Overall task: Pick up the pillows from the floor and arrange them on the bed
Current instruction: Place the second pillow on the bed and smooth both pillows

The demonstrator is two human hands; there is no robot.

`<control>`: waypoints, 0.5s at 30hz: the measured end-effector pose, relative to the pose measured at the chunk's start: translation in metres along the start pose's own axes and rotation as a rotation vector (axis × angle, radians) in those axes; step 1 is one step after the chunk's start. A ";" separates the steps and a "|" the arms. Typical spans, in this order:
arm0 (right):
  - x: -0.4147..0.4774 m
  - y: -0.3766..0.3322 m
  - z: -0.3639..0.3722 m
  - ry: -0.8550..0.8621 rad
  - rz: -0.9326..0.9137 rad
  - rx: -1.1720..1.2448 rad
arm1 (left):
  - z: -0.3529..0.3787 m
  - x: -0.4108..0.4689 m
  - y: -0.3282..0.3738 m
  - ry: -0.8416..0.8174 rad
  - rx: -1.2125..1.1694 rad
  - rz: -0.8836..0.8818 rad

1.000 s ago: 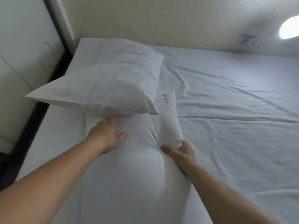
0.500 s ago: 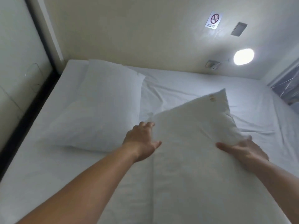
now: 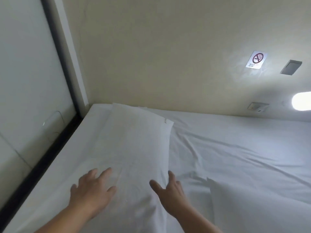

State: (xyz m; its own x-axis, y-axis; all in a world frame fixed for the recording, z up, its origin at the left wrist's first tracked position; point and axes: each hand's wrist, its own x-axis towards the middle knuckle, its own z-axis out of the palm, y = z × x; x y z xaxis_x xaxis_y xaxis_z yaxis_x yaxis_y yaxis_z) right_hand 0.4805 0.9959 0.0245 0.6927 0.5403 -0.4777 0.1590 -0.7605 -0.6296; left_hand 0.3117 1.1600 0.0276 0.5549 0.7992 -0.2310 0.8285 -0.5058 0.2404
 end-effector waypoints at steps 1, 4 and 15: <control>0.025 -0.018 0.001 0.006 0.012 0.031 | -0.001 0.020 -0.013 0.005 0.022 -0.055; 0.101 -0.062 -0.008 0.058 0.060 0.148 | -0.001 0.088 -0.030 0.049 0.003 -0.151; 0.287 -0.068 0.108 0.428 0.202 -0.184 | 0.151 0.239 -0.047 0.241 -0.036 -0.205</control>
State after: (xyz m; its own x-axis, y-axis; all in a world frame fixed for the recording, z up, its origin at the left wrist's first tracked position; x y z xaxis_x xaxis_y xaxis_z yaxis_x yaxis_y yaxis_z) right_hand 0.5921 1.2417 -0.1358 0.9426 0.2089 -0.2605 0.0865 -0.9063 -0.4137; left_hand 0.4164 1.3257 -0.1810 0.3390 0.9395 -0.0487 0.9157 -0.3176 0.2464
